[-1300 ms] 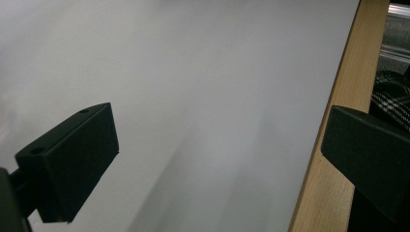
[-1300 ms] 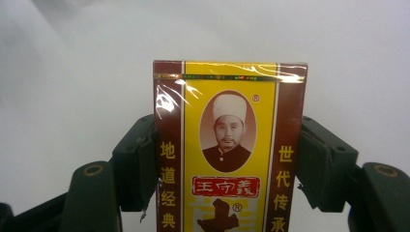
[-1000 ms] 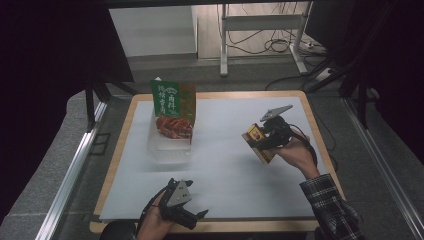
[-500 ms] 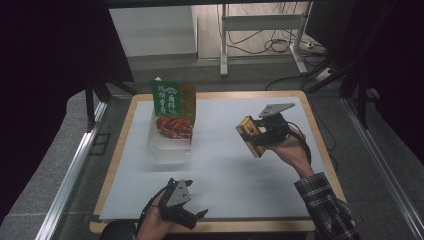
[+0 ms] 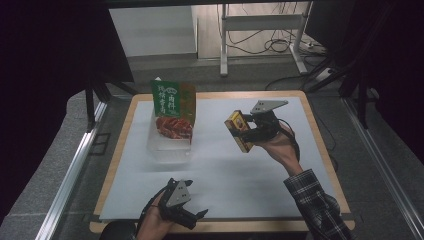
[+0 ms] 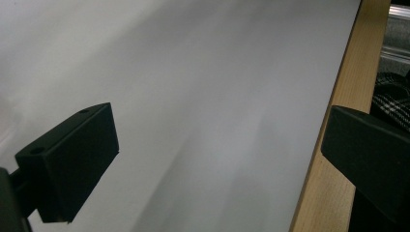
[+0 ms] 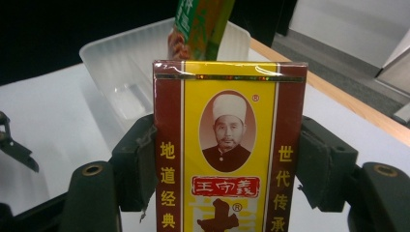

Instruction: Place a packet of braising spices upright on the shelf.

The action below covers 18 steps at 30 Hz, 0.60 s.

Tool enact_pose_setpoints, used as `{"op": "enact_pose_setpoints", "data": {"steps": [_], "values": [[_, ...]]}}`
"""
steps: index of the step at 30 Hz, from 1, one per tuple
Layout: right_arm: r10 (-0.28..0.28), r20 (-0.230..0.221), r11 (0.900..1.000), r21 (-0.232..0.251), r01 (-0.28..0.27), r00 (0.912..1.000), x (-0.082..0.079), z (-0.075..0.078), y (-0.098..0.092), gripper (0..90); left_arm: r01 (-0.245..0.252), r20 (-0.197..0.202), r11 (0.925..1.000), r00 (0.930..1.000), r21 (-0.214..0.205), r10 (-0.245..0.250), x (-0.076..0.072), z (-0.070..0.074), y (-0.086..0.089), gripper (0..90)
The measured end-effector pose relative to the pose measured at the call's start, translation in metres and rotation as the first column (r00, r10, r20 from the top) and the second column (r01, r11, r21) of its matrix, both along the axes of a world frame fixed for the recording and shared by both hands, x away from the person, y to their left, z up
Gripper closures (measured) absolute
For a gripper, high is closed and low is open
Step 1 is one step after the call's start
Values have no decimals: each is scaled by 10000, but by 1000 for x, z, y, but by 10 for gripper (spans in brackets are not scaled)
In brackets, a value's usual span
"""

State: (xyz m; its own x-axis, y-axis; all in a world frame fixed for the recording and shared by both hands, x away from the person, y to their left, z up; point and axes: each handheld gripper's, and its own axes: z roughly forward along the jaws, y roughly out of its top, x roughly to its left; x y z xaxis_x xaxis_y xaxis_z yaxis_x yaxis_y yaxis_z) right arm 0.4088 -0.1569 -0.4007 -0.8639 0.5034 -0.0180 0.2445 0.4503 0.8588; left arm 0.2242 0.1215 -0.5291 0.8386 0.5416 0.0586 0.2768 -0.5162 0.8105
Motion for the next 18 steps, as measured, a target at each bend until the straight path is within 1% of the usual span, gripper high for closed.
{"op": "enact_pose_setpoints", "data": {"steps": [1,8,14,18], "values": [[7,58,10000,53,-7,10000,0,0,2,321,0,-2,10000,10000,4,0,0,0,0,0],[62,96,9994,350,-66,9999,2,-1,14,321,-2,-7,10000,10000,2,2,0,0,0,0],[214,214,9978,628,-227,9995,4,0,28,321,-2,-4,10000,10000,-12,2,0,0,0,0],[399,212,9958,814,-415,9990,7,0,39,321,1,-6,10000,10000,6,-1,0,0,0,0]]}}
